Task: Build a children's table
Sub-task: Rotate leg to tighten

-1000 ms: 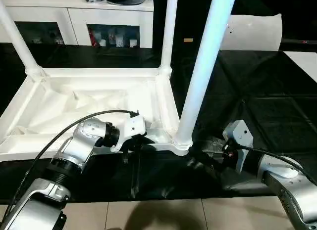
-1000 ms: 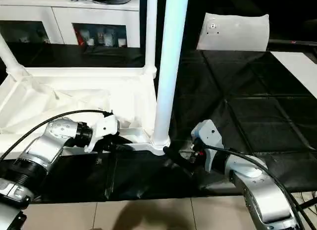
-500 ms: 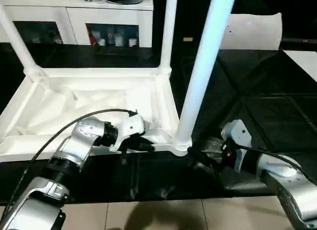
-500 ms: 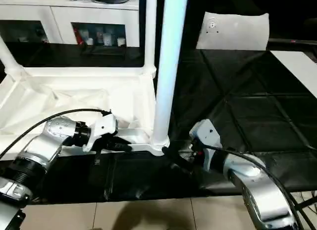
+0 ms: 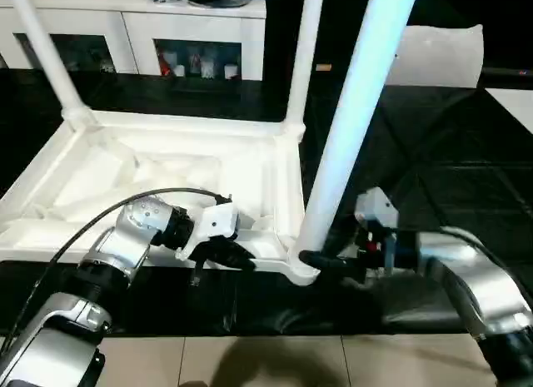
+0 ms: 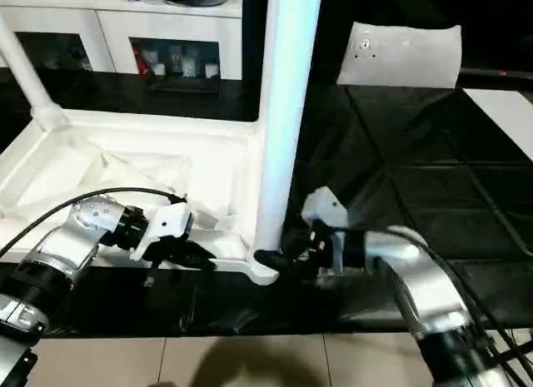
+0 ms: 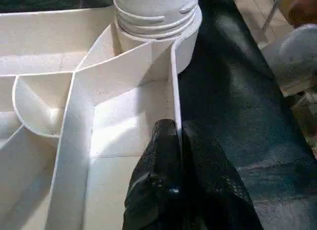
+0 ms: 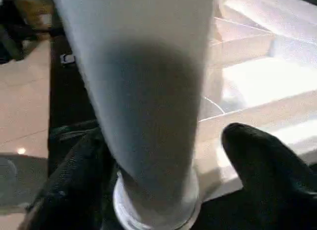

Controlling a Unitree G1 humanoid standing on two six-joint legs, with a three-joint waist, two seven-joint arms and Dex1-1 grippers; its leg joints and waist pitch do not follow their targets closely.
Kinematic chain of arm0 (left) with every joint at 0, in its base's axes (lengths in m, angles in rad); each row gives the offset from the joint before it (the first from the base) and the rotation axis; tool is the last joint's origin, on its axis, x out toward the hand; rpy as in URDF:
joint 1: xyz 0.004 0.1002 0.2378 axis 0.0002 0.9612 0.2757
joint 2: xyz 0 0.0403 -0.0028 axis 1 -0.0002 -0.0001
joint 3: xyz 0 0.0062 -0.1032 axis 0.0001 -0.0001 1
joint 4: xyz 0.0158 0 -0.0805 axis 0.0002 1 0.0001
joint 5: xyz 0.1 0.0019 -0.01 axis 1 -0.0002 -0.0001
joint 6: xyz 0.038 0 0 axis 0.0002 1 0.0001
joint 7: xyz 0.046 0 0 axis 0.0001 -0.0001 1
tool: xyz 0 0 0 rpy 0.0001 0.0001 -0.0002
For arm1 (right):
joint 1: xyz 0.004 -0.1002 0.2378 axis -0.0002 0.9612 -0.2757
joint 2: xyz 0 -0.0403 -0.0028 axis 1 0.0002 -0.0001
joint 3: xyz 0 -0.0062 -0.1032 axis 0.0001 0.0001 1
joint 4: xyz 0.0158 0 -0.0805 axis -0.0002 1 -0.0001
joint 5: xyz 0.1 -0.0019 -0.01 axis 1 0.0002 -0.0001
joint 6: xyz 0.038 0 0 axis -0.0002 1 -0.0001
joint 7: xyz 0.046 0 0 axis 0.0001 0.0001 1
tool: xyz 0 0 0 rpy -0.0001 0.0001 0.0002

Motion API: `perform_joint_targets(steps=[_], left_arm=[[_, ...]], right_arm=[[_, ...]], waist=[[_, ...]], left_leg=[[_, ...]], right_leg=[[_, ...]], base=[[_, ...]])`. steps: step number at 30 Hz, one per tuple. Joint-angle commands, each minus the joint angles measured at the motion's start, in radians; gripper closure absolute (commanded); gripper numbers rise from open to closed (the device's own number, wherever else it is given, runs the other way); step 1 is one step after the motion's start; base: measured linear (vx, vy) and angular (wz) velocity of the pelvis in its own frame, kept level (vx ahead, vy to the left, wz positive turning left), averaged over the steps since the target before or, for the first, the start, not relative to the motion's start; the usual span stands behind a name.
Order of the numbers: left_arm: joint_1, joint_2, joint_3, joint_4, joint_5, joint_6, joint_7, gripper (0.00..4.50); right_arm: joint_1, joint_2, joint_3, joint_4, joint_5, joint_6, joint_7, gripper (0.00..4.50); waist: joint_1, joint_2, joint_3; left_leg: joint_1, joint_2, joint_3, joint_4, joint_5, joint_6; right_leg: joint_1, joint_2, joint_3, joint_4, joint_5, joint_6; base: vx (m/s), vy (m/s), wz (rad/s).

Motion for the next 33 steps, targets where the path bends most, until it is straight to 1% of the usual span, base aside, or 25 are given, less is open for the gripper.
perform_joint_targets(steps=[1,2,3,4,5,6,7,9,10,11,12,13,16,21,22,24,25,26,27,28,29,30,31,32,33], left_arm=[[-0.038,0.007,-0.058,0.006,0.036,-0.054,-0.089,4.5],[-0.04,0.008,-0.06,0.006,0.037,-0.056,-0.094,4.5],[-0.041,0.008,-0.06,0.006,0.037,-0.056,-0.095,4.5],[-0.046,0.009,-0.064,0.01,0.037,-0.062,-0.1,4.5],[-0.05,0.009,-0.066,0.013,0.038,-0.064,-0.104,4.5],[-0.054,0.008,-0.068,0.016,0.039,-0.068,-0.105,4.5],[-0.057,0.008,-0.069,0.02,0.04,-0.07,-0.106,4.5],[-0.062,0.007,-0.071,0.023,0.041,-0.075,-0.112,4.5],[-0.065,0.006,-0.072,0.029,0.041,-0.08,-0.115,4.5],[-0.065,0.006,-0.072,0.029,0.041,-0.08,-0.115,4.5],[-0.071,0.006,-0.075,0.04,0.044,-0.086,-0.122,4.5],[-0.074,0.008,-0.077,0.047,0.048,-0.092,-0.123,4.5],[-0.078,0.006,-0.077,0.06,0.054,-0.096,-0.116,4.5],[-0.077,0.003,-0.065,0.067,0.045,-0.067,-0.098,4.5],[-0.077,0.003,-0.065,0.067,0.045,-0.067,-0.098,4.5],[-0.072,0.0,-0.049,0.067,0.037,-0.042,-0.081,4.5],[-0.067,-0.004,-0.033,0.06,0.035,-0.017,-0.045,4.5],[-0.066,-0.005,-0.027,0.057,0.036,-0.008,-0.027,4.5],[-0.066,-0.005,-0.027,0.057,0.036,-0.008,-0.027,4.5],[-0.063,-0.01,-0.016,0.045,0.041,0.022,0.016,4.5],[-0.06,-0.02,-0.002,0.031,0.048,0.064,0.073,4.5],[-0.056,-0.03,0.01,0.015,0.046,0.1,0.111,4.5],[-0.047,-0.048,0.028,-0.015,0.034,0.151,0.149,4.5],[-0.041,-0.067,0.042,-0.04,0.025,0.199,0.186,4.5],[-0.033,-0.094,0.056,-0.069,0.017,0.248,0.232,4.5]], right_arm=[[-0.05,0.005,0.02,0.077,-0.008,-0.038,0.062,1.02],[-0.055,0.006,0.024,0.084,-0.008,-0.04,0.072,1.24],[-0.056,0.006,0.024,0.085,-0.008,-0.04,0.074,1.29],[-0.063,0.007,0.031,0.095,-0.009,-0.044,0.09,1.29],[-0.069,0.008,0.037,0.103,-0.008,-0.046,0.105,1.51],[-0.074,0.009,0.044,0.11,-0.009,-0.049,0.118,1.51],[-0.078,0.009,0.05,0.116,-0.01,-0.053,0.128,1.7],[-0.084,0.012,0.061,0.126,-0.011,-0.057,0.152,1.73],[-0.09,0.015,0.067,0.138,-0.013,-0.063,0.166,1.95],[-0.09,0.015,0.067,0.138,-0.013,-0.063,0.166,2.08],[-0.098,0.02,0.074,0.157,-0.018,-0.073,0.183,2.08],[-0.103,0.024,0.079,0.164,-0.021,-0.077,0.19,2.19],[-0.107,0.03,0.086,0.168,-0.022,-0.078,0.197,2.46],[-0.103,0.034,0.09,0.162,-0.018,-0.072,0.206,2.52],[-0.103,0.034,0.09,0.162,-0.018,-0.072,0.206,2.52],[-0.094,0.05,0.078,0.159,-0.012,-0.054,0.183,2.52],[-0.085,0.07,0.065,0.152,-0.01,-0.023,0.134,2.53],[-0.082,0.078,0.06,0.15,-0.011,-0.007,0.109,2.53],[-0.082,0.078,0.06,0.15,-0.011,-0.007,0.109,2.53],[-0.076,0.098,0.052,0.151,-0.028,-0.004,0.048,2.53],[-0.068,0.121,0.044,0.151,-0.05,-0.004,-0.02,2.53],[-0.062,0.139,0.039,0.149,-0.067,-0.008,-0.073,2.53],[-0.054,0.165,0.031,0.144,-0.083,0.0,-0.138,2.54],[-0.05,0.19,0.024,0.139,-0.09,0.012,-0.189,2.54],[-0.047,0.225,0.012,0.135,-0.093,0.036,-0.255,2.54]], waist=[[-0.007,-0.007,-0.061],[-0.004,-0.006,-0.06],[-0.003,-0.005,-0.06],[0.0,-0.007,-0.061],[0.002,-0.006,-0.061],[0.004,-0.006,-0.06],[0.006,-0.007,-0.061],[0.007,-0.009,-0.057],[0.007,-0.007,-0.058],[0.006,-0.008,-0.057],[0.008,-0.008,-0.057],[0.009,-0.005,-0.054],[0.008,-0.007,-0.053],[0.009,-0.005,-0.048],[0.008,-0.007,-0.048],[0.008,-0.001,-0.044],[0.007,0.001,-0.043],[0.005,-0.001,-0.042],[0.004,-0.002,-0.041],[0.001,-0.001,-0.035],[0.0,-0.002,-0.035],[-0.003,-0.003,-0.03],[-0.006,-0.002,-0.03],[-0.008,-0.002,-0.027],[-0.013,-0.005,-0.025]], left_leg=[[0.0,0.028,0.022,-0.067,-0.059,0.086],[0.0,0.03,0.021,-0.066,-0.049,0.088],[0.001,0.031,0.022,-0.066,-0.045,0.09],[0.001,0.031,0.022,-0.065,-0.031,0.094],[0.002,0.031,0.022,-0.065,-0.021,0.099],[0.002,0.031,0.022,-0.065,-0.019,0.101],[0.002,0.032,0.023,-0.064,-0.016,0.103],[-0.001,0.032,0.023,-0.065,-0.02,0.105],[0.001,0.032,0.023,-0.065,-0.024,0.103],[0.001,0.032,0.023,-0.065,-0.027,0.101],[0.002,0.032,0.024,-0.065,-0.033,0.099],[0.002,0.033,0.024,-0.067,-0.04,0.096],[0.002,0.033,0.023,-0.068,-0.047,0.09],[0.002,0.034,0.023,-0.071,-0.065,0.079],[0.002,0.034,0.023,-0.072,-0.071,0.077],[0.002,0.034,0.022,-0.074,-0.08,0.073],[0.001,0.034,0.022,-0.076,-0.091,0.066],[0.001,0.033,0.022,-0.077,-0.096,0.063],[0.001,0.034,0.022,-0.078,-0.104,0.057],[0.0,0.034,0.021,-0.084,-0.14,0.037],[0.002,0.033,0.02,-0.084,-0.152,0.029],[0.0,0.033,0.02,-0.09,-0.182,0.008],[0.003,0.032,0.018,-0.092,-0.209,-0.01],[0.003,0.032,0.019,-0.094,-0.216,-0.017],[0.0,0.03,0.017,-0.097,-0.233,-0.023]], right_leg=[[0.054,-0.038,0.01,-0.049,0.034,-0.302],[0.054,-0.039,0.01,-0.047,0.045,-0.303],[0.053,-0.039,0.01,-0.047,0.052,-0.304],[0.055,-0.039,0.01,-0.044,0.071,-0.303],[0.053,-0.038,0.009,-0.042,0.082,-0.307],[0.052,-0.038,0.008,-0.042,0.087,-0.31],[0.053,-0.038,0.008,-0.041,0.094,-0.313],[0.053,-0.038,0.008,-0.041,0.086,-0.313],[0.051,-0.04,0.008,-0.042,0.077,-0.313],[0.051,-0.04,0.008,-0.042,0.074,-0.314],[0.05,-0.039,0.007,-0.043,0.071,-0.318],[0.049,-0.039,0.007,-0.044,0.064,-0.317],[0.05,-0.039,0.007,-0.044,0.068,-0.317],[0.049,-0.039,0.008,-0.047,0.045,-0.312],[0.049,-0.039,0.008,-0.047,0.041,-0.312],[0.047,-0.038,0.009,-0.049,0.031,-0.31],[0.047,-0.038,0.009,-0.05,0.021,-0.309],[0.047,-0.037,0.009,-0.051,0.014,-0.307],[0.046,-0.038,0.009,-0.052,0.002,-0.304],[0.045,-0.04,0.012,-0.06,-0.065,-0.286],[0.044,-0.04,0.012,-0.061,-0.089,-0.281],[0.042,-0.039,0.014,-0.067,-0.153,-0.259],[0.039,-0.041,0.015,-0.072,-0.219,-0.239],[0.035,-0.04,0.016,-0.074,-0.239,-0.232],[0.035,-0.038,0.016,-0.079,-0.286,-0.214]], base=[[0.0,0.0,0.0],[0.0,0.0,0.0],[0.0,0.0,0.0],[0.0,0.0,0.0],[0.0,0.0,0.0],[0.0,0.0,0.0],[0.0,0.0,0.0],[0.0,0.0,0.0],[0.0,0.0,0.0],[0.0,0.0,0.0],[0.0,0.0,0.0],[0.0,0.0,0.0],[0.0,0.0,0.0],[0.0,0.0,0.0],[0.0,0.0,0.0],[0.0,0.0,0.0],[0.0,0.0,0.0],[0.0,0.0,0.0],[0.0,0.0,0.0],[0.0,0.0,0.0],[0.0,0.0,0.0],[0.0,0.0,0.0],[0.0,0.0,0.0],[0.0,0.0,0.0],[0.0,0.0,0.0]])
